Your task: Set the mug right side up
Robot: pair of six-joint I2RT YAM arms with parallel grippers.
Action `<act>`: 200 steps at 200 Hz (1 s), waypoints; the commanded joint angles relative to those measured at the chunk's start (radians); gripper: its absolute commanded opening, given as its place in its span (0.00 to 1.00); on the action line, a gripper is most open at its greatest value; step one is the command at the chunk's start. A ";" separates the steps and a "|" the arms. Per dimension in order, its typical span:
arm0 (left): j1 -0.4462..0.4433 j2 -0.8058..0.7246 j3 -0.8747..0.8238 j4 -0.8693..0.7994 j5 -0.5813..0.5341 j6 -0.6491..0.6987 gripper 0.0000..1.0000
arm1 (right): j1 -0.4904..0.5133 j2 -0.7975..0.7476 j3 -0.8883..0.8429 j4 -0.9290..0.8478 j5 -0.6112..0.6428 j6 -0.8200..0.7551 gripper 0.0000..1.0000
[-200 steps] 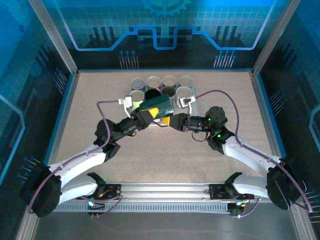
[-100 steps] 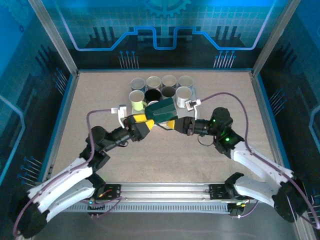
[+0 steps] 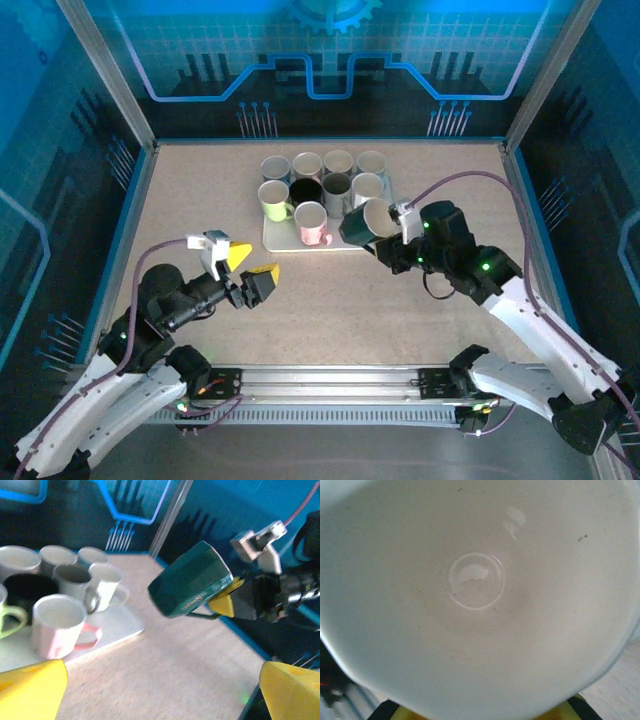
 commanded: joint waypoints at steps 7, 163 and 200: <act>-0.007 0.023 0.070 -0.173 -0.057 0.114 0.99 | 0.017 0.075 0.047 -0.037 0.118 -0.092 0.00; -0.007 -0.047 -0.007 -0.164 -0.078 0.096 0.99 | 0.055 0.574 0.237 0.058 0.255 -0.271 0.00; -0.007 -0.041 -0.007 -0.164 -0.081 0.095 0.99 | 0.045 0.655 0.286 0.050 0.296 -0.315 0.00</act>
